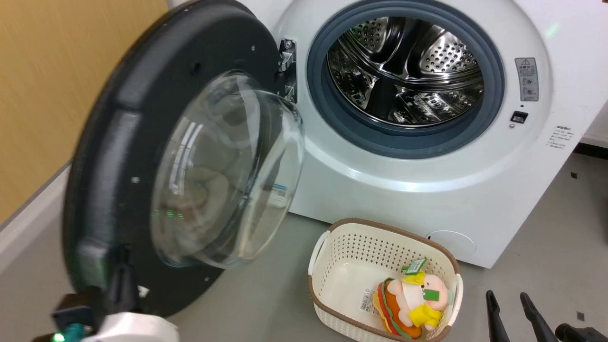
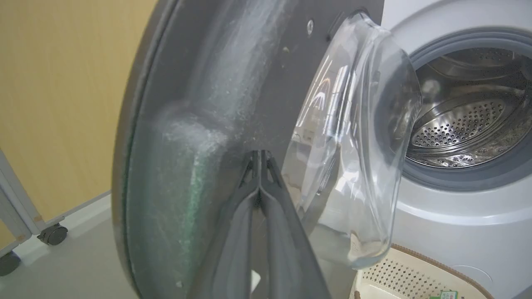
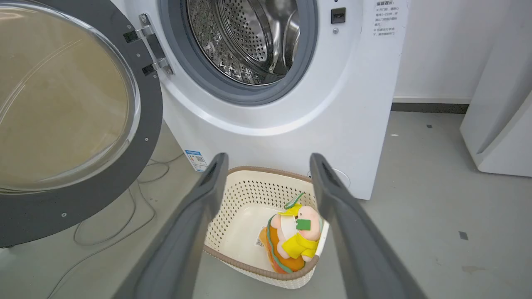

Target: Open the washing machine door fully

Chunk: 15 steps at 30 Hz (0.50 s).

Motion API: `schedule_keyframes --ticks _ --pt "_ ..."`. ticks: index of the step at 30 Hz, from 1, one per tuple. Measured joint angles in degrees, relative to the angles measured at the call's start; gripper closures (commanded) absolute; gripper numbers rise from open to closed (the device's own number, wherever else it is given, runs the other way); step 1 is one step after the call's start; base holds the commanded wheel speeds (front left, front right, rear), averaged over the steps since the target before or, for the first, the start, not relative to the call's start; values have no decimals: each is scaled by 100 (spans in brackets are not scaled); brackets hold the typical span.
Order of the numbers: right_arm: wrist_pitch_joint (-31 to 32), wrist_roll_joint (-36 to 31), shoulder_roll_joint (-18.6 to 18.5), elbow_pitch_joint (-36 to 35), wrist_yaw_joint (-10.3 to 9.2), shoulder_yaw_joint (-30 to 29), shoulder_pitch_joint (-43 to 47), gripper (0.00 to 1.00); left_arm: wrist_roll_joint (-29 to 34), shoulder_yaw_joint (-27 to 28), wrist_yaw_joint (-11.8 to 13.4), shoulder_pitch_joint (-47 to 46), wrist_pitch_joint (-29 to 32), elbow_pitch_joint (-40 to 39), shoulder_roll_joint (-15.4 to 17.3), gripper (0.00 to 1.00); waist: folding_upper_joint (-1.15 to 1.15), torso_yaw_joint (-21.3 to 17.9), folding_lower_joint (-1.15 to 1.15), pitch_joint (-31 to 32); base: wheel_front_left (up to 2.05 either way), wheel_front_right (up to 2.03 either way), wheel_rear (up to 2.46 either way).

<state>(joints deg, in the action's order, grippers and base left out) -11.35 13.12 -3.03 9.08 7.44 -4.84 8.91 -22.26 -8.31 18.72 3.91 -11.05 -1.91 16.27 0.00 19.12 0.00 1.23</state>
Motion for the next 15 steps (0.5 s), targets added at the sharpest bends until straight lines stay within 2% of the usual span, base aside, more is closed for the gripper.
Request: schedule_keyframes --ticks 4,15 --pt "15 0 0 -1 0 -14 1 0 -268 416 -77 -180 -147 394 136 100 0 -46 0 4 0 0 0" --pt "18 0 0 9 0 9 -4 0 -513 883 -698 -1097 -321 1914 594 100 0 -138 0 -21 0 0 0"
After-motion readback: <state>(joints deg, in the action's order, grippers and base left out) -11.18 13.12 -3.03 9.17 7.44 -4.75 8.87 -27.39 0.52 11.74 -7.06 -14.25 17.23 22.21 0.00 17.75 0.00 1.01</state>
